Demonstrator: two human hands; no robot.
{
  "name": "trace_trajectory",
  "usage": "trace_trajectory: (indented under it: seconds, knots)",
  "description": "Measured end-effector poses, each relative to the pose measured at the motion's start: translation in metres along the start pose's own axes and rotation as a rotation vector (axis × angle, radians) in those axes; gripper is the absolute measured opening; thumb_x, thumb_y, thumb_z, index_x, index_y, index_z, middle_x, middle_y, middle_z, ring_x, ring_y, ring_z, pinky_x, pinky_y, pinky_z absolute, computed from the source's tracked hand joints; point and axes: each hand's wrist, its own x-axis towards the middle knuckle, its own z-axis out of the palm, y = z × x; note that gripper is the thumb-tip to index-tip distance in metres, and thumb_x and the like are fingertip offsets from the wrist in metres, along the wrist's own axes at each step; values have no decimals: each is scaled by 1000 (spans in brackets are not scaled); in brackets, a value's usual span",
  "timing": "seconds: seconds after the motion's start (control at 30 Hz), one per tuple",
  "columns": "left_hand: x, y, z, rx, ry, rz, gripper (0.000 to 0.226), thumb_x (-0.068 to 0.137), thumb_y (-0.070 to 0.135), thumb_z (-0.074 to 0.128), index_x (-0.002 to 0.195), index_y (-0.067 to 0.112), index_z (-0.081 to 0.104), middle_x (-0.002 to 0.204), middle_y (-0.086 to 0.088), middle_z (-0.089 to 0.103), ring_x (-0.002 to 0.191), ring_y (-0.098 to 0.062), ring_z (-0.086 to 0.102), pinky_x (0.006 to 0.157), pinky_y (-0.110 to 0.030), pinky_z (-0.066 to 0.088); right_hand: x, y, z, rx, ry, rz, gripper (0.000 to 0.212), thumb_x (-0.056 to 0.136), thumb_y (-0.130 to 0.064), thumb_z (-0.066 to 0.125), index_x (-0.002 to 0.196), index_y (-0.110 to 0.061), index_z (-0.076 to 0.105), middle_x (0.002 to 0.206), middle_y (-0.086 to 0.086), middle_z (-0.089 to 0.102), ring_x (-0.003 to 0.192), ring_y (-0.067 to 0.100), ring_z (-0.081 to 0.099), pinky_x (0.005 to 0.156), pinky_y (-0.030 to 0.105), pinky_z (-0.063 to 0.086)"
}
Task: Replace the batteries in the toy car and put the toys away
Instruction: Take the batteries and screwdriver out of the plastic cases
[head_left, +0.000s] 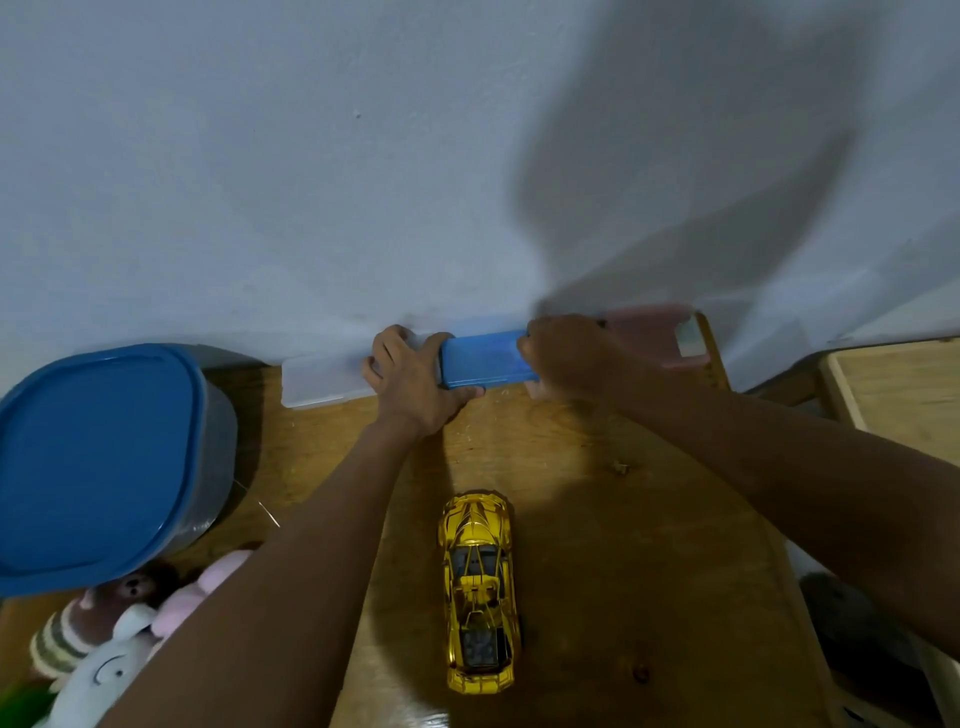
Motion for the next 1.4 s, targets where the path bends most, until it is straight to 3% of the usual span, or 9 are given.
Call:
trace_trajectory:
  seconds: [0.4,0.53,0.6,0.73,0.93,1.03,1.1,1.2,1.4]
  knots:
    - [6,-4,9,-61,-21,-37,87,66,64,76,139,31,43,136,-13,24,132,-33,23,108,-56,33,5,9,-6,-19,-57,-92,30,83,-39,55,88,-11,65,84,5,66,75,26,65,61,29,40]
    - [8,-6,10,-123,-50,-73,94,61,68,74,141,29,42,138,-15,27,132,-35,28,107,-58,35,0,25,-11,178,-5,2,22,81,-37,57,70,-19,51,76,2,52,73,25,56,62,28,34]
    - [8,-6,11,-134,-50,-80,93,62,64,79,141,29,43,139,-15,27,133,-35,27,107,-57,34,-5,30,-9,300,84,25,22,82,-33,59,67,-17,52,71,3,53,72,28,56,59,29,31]
    - [7,-5,12,-134,-48,-85,93,63,61,80,141,29,42,142,-15,25,135,-36,25,107,-58,35,-15,33,-3,529,356,124,23,88,-30,65,103,-13,71,97,7,71,95,28,63,78,34,47]
    - [4,-2,10,-112,-16,-66,90,67,55,81,143,27,43,145,-15,20,138,-34,17,110,-56,30,-20,14,6,189,828,363,11,79,-23,71,72,-17,66,74,2,59,70,23,58,60,32,40]
    - [1,1,6,-95,0,-56,88,69,55,81,143,26,43,145,-15,20,138,-33,16,112,-52,26,-18,-3,15,398,790,327,11,80,-21,65,70,-17,66,68,1,60,62,23,59,54,30,42]
    - [-1,3,4,-83,8,-55,86,70,55,80,143,26,44,146,-16,20,138,-33,14,113,-47,22,-18,-16,19,481,643,275,9,80,-25,67,77,-17,69,72,-1,65,64,20,63,51,27,45]
    - [-2,3,3,-87,12,-51,86,70,55,80,143,26,45,146,-15,19,139,-33,14,113,-47,24,-13,-22,20,435,448,298,14,83,-28,67,90,-17,71,86,2,70,81,23,66,60,29,47]
    - [-1,3,4,-133,-8,-63,85,70,53,81,142,26,45,144,-15,20,138,-34,16,112,-52,29,-3,-27,26,308,336,298,15,82,-27,65,88,-15,71,90,4,63,87,26,63,55,30,48]
